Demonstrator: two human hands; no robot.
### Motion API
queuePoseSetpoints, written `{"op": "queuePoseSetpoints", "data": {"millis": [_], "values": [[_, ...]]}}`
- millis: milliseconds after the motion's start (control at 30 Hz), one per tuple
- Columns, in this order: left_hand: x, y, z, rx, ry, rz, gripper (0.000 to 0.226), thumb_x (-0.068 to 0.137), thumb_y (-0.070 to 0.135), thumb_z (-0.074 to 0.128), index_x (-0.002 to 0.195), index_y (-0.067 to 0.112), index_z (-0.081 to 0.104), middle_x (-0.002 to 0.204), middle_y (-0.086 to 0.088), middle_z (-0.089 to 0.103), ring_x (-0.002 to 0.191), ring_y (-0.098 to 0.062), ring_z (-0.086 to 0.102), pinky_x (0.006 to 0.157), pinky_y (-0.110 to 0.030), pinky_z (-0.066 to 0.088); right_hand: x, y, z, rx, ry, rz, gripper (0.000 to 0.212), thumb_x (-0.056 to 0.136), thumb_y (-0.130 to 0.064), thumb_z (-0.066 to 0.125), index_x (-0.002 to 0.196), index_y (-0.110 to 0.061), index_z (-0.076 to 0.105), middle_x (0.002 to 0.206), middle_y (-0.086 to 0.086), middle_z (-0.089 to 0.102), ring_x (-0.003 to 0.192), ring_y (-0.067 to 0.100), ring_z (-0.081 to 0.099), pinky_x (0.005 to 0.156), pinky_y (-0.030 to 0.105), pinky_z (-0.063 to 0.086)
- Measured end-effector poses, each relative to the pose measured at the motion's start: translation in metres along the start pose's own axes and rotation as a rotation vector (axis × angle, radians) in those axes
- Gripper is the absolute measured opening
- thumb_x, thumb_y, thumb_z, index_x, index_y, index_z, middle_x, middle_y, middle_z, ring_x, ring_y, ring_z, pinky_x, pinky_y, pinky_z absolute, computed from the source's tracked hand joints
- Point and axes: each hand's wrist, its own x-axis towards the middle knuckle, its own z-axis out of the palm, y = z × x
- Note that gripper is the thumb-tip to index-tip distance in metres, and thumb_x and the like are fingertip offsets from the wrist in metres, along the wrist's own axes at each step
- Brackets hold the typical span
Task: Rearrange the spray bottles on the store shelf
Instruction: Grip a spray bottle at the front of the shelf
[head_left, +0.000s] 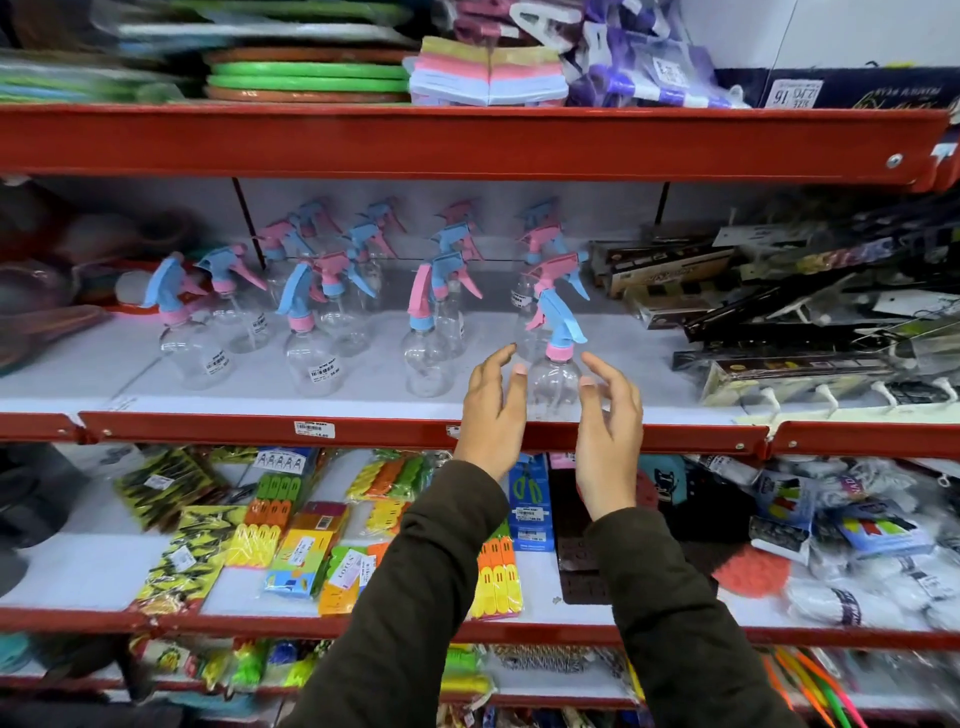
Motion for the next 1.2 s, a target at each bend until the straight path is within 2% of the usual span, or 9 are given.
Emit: {"op": "queuePoseSetpoints", "data": {"millis": [133,267,333,433,567,700,800,967,1200], "values": [[-0.007,-0.010,-0.026,-0.022,0.121,0.058,0.042,0.101,0.038,0.039,0.142,0.028,0.045,0.146,-0.002,0.043,0.136,-0.017,0.045,0.118,-0.041,0.036,-0.020,-0.007,0.022,0.023,-0.002,-0.031,0.027,0.099,-0.031,0.050,0.122,-0.033,0.063,0.127,-0.008,0.054,0.128,0.015,0.050,0.108,0.032,0.040],[0.002,-0.025,-0.057,-0.034,0.288,0.058,0.043,0.101,0.033,0.041,0.143,0.024,0.042,0.145,-0.003,0.039,0.137,-0.020,0.042,0.119,-0.042,0.033,-0.021,-0.010,0.061,0.083,-0.091,-0.028,0.024,0.099,-0.028,0.051,0.118,-0.035,0.064,0.124,-0.010,0.053,0.109,-0.012,0.052,0.090,0.007,0.038],[0.012,-0.032,-0.074,-0.047,0.327,0.019,0.044,0.101,0.033,0.040,0.144,0.023,0.040,0.148,-0.003,0.037,0.140,-0.019,0.038,0.120,-0.037,0.029,-0.016,-0.008,0.083,0.093,-0.156,0.002,0.024,0.100,-0.026,0.051,0.118,-0.034,0.064,0.127,-0.004,0.055,0.106,-0.014,0.052,0.087,0.002,0.038],[0.033,-0.039,-0.093,-0.074,0.276,-0.056,0.045,0.102,0.035,0.037,0.146,0.023,0.038,0.152,-0.004,0.033,0.144,-0.016,0.032,0.119,-0.031,0.023,-0.001,-0.003,0.117,0.089,-0.239,0.074,0.028,0.101,-0.025,0.049,0.126,-0.024,0.064,0.137,0.002,0.058,0.121,0.004,0.054,0.095,0.008,0.039],[0.061,-0.040,-0.105,-0.149,0.131,-0.232,0.048,0.104,0.035,0.031,0.148,0.018,0.038,0.156,-0.009,0.034,0.147,-0.021,0.032,0.121,-0.030,0.022,0.021,0.000,0.150,0.099,-0.274,0.228,0.028,0.102,-0.018,0.044,0.123,-0.020,0.062,0.134,0.000,0.061,0.134,0.021,0.054,0.109,0.028,0.042],[0.069,-0.042,-0.115,-0.209,-0.018,-0.278,0.048,0.103,0.039,0.028,0.134,0.016,0.055,0.145,-0.014,0.053,0.136,-0.029,0.049,0.119,-0.048,0.034,0.023,0.003,0.159,0.059,-0.281,0.260,0.034,0.100,-0.012,0.039,0.121,-0.013,0.066,0.135,0.009,0.065,0.130,0.027,0.058,0.115,0.048,0.042],[0.062,-0.043,-0.119,-0.249,-0.039,-0.283,0.049,0.102,0.045,0.028,0.124,0.018,0.062,0.137,-0.013,0.060,0.129,-0.028,0.056,0.115,-0.049,0.040,0.015,0.006,0.153,0.045,-0.263,0.259,0.036,0.101,-0.011,0.039,0.126,-0.010,0.066,0.136,0.012,0.065,0.131,0.027,0.057,0.116,0.049,0.041],[0.038,-0.041,-0.122,-0.244,-0.031,-0.276,0.063,0.091,0.057,0.032,0.140,0.023,0.051,0.147,-0.008,0.045,0.140,-0.024,0.045,0.121,-0.047,0.031,-0.002,0.007,0.141,0.044,-0.251,0.222,0.036,0.101,-0.011,0.041,0.124,-0.011,0.068,0.135,0.007,0.066,0.130,0.023,0.058,0.116,0.048,0.042],[0.023,-0.039,-0.127,-0.257,-0.052,-0.258,0.052,0.097,0.050,0.035,0.139,0.025,0.052,0.147,-0.005,0.043,0.140,-0.022,0.042,0.121,-0.049,0.030,-0.019,0.001,0.127,0.006,-0.267,0.193,0.037,0.102,-0.015,0.042,0.128,-0.016,0.067,0.137,0.000,0.064,0.131,0.016,0.056,0.117,0.046,0.042]]}}
